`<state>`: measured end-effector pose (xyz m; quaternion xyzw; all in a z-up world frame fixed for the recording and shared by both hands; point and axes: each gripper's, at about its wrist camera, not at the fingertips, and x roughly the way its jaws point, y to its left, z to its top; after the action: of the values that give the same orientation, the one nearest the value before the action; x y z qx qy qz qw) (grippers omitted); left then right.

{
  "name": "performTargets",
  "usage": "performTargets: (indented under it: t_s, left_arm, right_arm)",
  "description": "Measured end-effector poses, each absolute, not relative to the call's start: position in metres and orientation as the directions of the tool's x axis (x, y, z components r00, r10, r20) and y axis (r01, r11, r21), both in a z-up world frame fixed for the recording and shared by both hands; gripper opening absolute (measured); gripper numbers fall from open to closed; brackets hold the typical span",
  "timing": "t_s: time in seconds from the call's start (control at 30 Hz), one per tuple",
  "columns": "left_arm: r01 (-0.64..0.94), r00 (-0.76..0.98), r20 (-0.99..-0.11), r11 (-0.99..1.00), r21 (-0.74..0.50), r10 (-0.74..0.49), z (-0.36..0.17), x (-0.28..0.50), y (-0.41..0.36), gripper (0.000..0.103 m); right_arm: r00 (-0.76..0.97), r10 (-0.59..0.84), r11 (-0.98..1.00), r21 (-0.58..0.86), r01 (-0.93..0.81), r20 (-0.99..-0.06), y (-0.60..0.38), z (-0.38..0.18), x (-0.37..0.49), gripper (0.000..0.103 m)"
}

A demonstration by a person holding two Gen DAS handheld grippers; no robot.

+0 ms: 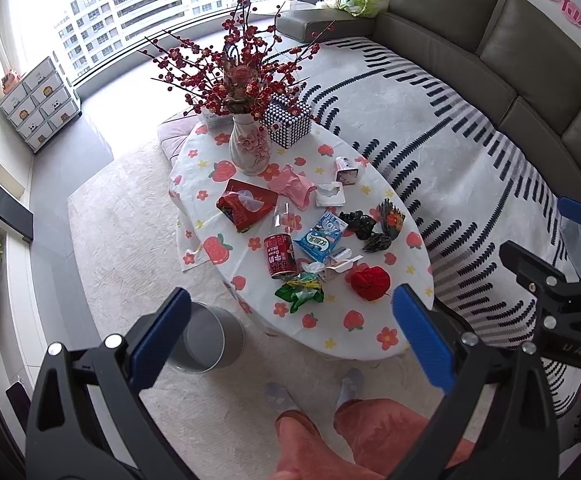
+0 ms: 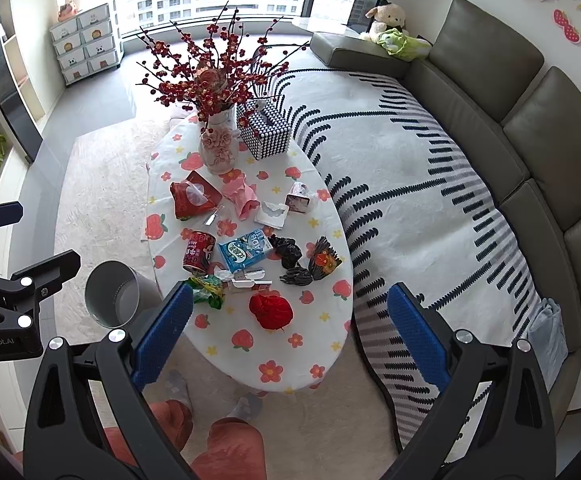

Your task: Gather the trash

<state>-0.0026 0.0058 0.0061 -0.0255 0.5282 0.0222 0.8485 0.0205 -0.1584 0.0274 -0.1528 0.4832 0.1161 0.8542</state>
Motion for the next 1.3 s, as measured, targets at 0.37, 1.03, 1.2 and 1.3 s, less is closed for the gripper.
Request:
performTargets:
  t_s: [0.37, 1.03, 1.2, 1.3]
  left_arm:
    - [-0.064, 0.441, -0.898, 0.998, -0.023, 0.008, 0.0044, -0.0041, 0.0087, 0.099]
    - [-0.036, 0.446, -0.895, 0.999, -0.04, -0.019, 0.0039, -0.0091, 0.0146, 0.099]
    - [-0.036, 0.447, -0.894, 0.998, -0.043, -0.023, 0.0047, -0.0086, 0.0157, 0.099]
    - [-0.034, 0.449, -0.893, 0.998, -0.043, -0.024, 0.0054, -0.0091, 0.0153, 0.099]
  right_arm:
    - [0.491, 0.076, 0.924, -0.124, -0.362, -0.868, -0.1615, 0.0233, 0.0235, 0.094]
    - [0.468, 0.173, 0.897, -0.057, -0.439, -0.867, -0.1628, 0.0193, 0.0249, 0.094]
    - [0.467, 0.183, 0.894, -0.051, -0.445, -0.865, -0.163, 0.0201, 0.0241, 0.094]
    - [0.468, 0.183, 0.894, -0.051, -0.445, -0.865, -0.1633, 0.0198, 0.0241, 0.094]
